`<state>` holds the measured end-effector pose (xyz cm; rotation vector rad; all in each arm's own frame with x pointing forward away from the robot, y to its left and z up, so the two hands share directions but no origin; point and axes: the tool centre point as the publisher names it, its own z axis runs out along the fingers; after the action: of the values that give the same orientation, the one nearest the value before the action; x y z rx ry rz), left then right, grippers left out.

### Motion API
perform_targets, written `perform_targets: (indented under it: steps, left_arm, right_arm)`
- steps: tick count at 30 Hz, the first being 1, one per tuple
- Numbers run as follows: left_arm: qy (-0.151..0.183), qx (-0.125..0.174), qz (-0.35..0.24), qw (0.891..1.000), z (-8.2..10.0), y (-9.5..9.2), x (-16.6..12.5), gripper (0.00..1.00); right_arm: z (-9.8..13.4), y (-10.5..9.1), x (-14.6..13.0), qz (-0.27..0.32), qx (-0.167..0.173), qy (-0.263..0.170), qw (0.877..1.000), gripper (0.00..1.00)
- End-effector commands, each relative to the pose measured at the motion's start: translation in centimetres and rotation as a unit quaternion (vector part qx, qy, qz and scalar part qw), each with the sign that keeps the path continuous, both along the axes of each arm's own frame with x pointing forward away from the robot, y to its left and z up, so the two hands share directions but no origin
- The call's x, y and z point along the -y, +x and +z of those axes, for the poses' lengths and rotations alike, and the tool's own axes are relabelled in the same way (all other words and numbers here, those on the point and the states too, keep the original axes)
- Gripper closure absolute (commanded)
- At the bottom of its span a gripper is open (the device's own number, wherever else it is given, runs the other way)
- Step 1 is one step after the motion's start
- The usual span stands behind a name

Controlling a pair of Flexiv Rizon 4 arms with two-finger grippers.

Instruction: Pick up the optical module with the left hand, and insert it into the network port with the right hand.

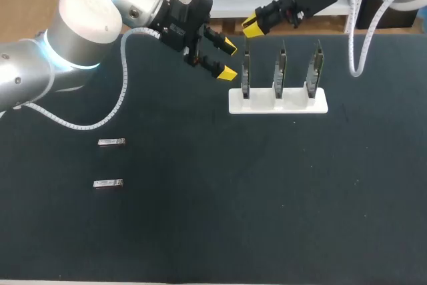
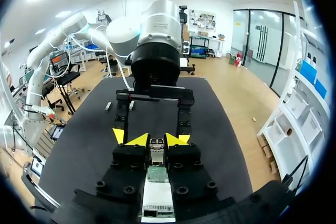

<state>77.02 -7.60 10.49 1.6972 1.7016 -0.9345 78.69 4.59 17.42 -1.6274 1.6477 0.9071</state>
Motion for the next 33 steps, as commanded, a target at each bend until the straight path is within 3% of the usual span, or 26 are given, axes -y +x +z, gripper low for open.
perform_targets:
  steps: [1,33]
  left_arm:
    - [0.002,0.000,0.001,1.000,0.0,0.0,0.0,0.00]
    - [0.002,0.000,0.001,1.000,0.0,0.0,0.0,0.00]
  right_arm:
    - [0.3,-0.4,0.2,-0.001,0.004,0.004,1.000,1.00]
    - [-1.2,-0.1,0.3,-0.003,-0.029,0.000,1.000,1.00]
